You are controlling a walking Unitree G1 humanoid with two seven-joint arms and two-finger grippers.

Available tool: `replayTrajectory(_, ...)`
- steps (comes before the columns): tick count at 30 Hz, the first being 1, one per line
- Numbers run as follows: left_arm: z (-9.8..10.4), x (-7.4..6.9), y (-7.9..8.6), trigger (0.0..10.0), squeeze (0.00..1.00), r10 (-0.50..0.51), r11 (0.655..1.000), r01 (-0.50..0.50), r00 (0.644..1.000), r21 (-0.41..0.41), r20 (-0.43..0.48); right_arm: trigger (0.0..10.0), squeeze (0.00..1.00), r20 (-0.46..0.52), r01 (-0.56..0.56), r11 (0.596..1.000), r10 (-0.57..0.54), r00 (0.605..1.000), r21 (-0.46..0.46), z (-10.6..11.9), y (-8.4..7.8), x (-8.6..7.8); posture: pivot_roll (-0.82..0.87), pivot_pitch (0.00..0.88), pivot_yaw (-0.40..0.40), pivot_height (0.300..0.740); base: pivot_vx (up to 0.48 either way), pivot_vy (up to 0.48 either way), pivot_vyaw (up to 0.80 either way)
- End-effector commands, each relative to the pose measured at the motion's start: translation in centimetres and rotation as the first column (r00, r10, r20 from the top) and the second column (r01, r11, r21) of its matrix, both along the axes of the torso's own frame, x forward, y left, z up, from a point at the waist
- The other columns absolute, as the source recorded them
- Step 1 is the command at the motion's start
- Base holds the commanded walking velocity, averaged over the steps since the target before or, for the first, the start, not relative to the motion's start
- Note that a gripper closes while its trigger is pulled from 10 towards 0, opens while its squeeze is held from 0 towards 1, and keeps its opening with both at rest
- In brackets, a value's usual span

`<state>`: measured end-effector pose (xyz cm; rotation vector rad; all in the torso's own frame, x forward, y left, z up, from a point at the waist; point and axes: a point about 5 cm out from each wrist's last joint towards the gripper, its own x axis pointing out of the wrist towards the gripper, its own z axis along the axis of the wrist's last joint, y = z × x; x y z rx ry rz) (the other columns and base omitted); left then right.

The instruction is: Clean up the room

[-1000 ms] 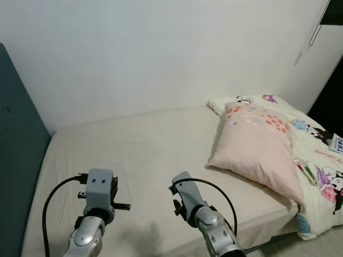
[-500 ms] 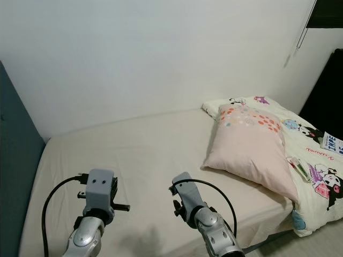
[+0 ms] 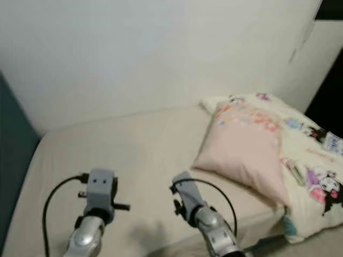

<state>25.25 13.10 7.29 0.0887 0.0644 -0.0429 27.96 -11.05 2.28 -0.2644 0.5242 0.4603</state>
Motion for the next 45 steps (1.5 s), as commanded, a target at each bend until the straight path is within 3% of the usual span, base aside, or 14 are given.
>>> replayTrajectory(1,-0.10,-0.18,0.50,10.0,0.00,0.009,1.000,-0.009,1.000,0.021,-0.007,10.0,0.00,0.017,-0.013,1.000,0.013,1.000,0.019,0.25,0.71,0.02,0.00,0.000,-0.062,0.740,0.000,-0.450,0.00)
replayTrajectory(8,-0.08,-0.14,0.49,10.0,0.00,0.006,1.000,-0.006,1.000,0.027,-0.008,10.0,0.00,0.017,-0.024,1.000,0.024,1.000,0.014,0.25,0.80,-0.06,0.00,0.000,-0.061,0.740,0.000,-0.447,0.18)
replayTrajectory(28,-0.25,-0.30,0.48,10.0,0.00,-0.001,0.999,0.002,1.000,0.034,-0.018,10.0,0.00,0.027,-0.021,1.000,0.021,0.999,-0.001,0.30,0.59,0.00,0.00,0.000,-0.056,0.740,0.000,-0.446,0.80)
replayTrajectory(30,-0.28,-0.32,0.45,10.0,0.00,-0.002,0.999,0.002,1.000,0.035,-0.019,10.0,0.00,0.023,0.020,0.999,-0.021,1.000,0.027,0.27,0.29,0.09,0.00,0.000,-0.055,0.740,0.000,-0.444,0.00)
replayTrajectory(45,-0.38,-0.40,0.43,10.0,0.00,-0.002,0.999,0.003,1.000,0.037,-0.027,10.0,0.00,0.036,0.038,0.999,-0.038,0.999,0.010,0.36,-0.09,0.17,0.00,0.000,-0.054,0.740,0.000,-0.444,0.00)
